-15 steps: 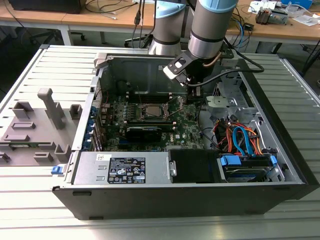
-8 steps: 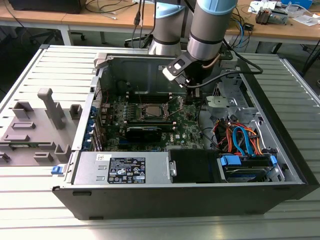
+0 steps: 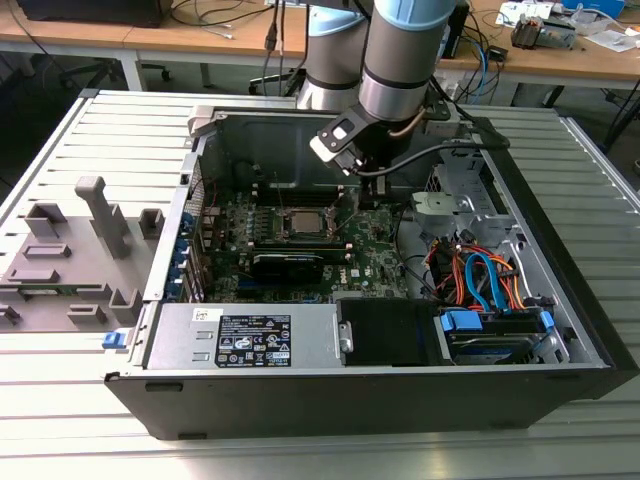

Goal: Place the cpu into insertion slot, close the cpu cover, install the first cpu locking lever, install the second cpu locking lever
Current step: 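Close the cpu cover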

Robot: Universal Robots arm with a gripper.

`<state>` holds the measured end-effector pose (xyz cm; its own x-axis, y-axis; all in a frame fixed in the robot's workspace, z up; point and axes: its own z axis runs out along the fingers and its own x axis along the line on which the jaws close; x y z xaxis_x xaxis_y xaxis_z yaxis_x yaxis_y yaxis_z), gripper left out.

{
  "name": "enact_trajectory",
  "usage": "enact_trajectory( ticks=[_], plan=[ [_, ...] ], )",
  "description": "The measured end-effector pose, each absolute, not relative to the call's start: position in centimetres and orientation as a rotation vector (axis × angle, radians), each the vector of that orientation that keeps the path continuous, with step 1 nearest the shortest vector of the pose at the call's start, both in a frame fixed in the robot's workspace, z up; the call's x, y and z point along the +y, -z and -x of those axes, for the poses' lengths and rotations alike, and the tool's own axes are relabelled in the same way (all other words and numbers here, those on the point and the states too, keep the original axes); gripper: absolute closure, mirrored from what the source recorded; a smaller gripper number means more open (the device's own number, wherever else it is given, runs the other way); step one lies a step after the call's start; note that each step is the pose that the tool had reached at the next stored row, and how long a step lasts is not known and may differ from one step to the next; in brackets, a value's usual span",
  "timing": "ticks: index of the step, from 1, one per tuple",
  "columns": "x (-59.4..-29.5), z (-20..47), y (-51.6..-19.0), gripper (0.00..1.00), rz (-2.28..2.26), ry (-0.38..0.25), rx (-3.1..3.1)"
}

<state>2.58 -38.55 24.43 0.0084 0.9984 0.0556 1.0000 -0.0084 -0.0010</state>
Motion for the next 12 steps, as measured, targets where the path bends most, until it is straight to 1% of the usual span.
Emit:
enact_trajectory(
  ticks=[12],
  plan=[
    [-38.55, -2.05, -24.48, 0.89, 2.202, 0.060, -2.184]
  ],
)
